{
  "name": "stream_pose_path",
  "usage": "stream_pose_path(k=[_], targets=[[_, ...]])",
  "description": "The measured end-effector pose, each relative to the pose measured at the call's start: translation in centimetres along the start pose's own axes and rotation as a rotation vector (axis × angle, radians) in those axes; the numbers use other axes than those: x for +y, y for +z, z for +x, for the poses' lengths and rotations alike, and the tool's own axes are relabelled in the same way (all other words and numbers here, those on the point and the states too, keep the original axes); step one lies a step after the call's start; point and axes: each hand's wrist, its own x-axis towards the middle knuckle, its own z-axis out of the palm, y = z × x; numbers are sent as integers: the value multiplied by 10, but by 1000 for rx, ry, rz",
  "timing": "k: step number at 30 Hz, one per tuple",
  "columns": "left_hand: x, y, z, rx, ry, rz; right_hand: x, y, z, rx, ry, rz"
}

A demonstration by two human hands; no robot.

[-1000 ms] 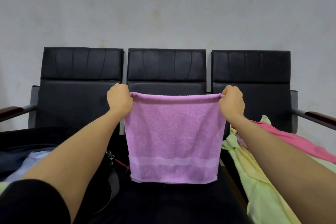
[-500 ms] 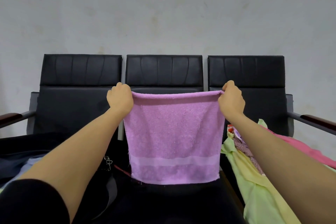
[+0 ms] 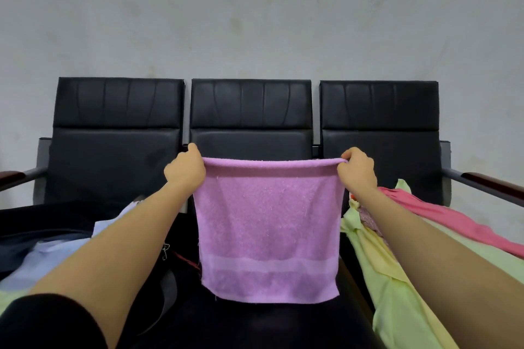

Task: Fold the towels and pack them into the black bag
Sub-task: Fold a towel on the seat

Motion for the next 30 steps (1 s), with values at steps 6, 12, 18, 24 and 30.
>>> stream_pose_path(k=[6, 12, 18, 24, 30], targets=[[-15, 61, -10, -183, -175, -582, 41, 47, -6, -149, 191, 284], [-10, 107, -19, -313, -435, -1023, 70, 88, -4, -292, 332, 494], [0, 116, 21, -378, -410, -1205, 49, 102, 29, -231, 328, 652], [16, 96, 63, -165, -191, -1292, 11, 93, 59, -70, 149, 855], [20, 96, 29, 53, -154, -1284, 22, 77, 38, -32, 152, 783]])
